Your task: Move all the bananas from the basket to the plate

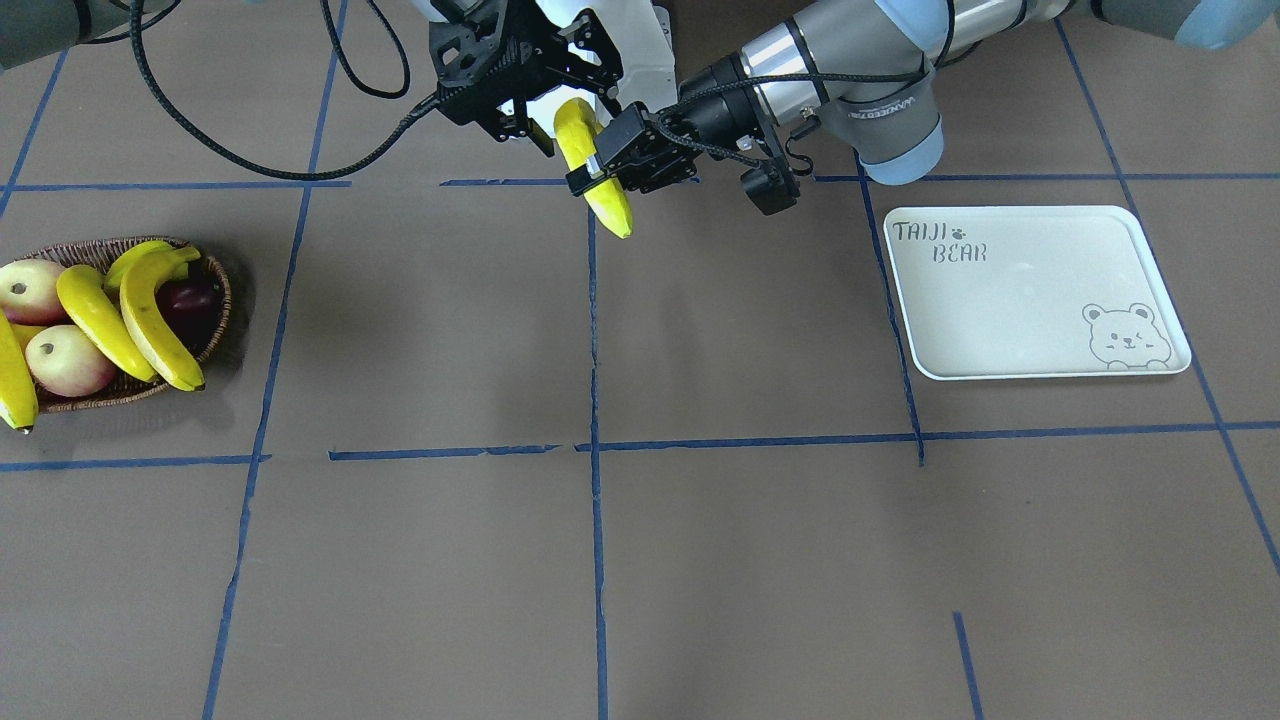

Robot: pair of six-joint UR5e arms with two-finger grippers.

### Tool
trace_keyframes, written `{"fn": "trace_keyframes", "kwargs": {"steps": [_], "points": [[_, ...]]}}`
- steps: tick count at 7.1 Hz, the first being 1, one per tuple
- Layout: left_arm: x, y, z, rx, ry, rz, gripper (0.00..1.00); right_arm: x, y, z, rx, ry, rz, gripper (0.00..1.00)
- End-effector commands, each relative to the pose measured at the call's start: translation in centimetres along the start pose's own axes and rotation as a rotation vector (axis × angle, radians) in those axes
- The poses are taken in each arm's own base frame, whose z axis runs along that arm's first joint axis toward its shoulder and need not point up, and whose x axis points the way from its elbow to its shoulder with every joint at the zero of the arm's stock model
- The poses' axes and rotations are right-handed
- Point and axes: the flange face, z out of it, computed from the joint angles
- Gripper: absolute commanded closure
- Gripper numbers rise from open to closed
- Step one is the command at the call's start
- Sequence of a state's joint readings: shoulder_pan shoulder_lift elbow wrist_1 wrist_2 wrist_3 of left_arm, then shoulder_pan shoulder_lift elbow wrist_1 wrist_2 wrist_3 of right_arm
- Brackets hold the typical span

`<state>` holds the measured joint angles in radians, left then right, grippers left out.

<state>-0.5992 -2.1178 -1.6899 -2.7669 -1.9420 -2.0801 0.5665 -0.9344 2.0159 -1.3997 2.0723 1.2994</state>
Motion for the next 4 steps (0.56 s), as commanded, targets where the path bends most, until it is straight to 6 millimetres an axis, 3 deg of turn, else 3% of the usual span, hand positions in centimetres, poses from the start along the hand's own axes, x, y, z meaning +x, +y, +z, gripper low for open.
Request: {"fn": "trace_keyframes", "kwargs": {"steps": [1,3,4], "points": [[-0.3,-0.1,0.1,0.005,-0.010,0.003,1.00,-0.2,0.3,-0.7,0.003,-0.010,0.002,0.00],[-0.7,-2.6,0.0,0.061,-0.051,0.036,1.00,0.9,0.2,-2.5,0.023,-0.015,0.005,0.00],[-2.6,-4.1,-0.2,0.099,-0.138,0.078,1.00,2.1,0.3,-3.5,0.035,-0.008,0.011,0.00]]}}
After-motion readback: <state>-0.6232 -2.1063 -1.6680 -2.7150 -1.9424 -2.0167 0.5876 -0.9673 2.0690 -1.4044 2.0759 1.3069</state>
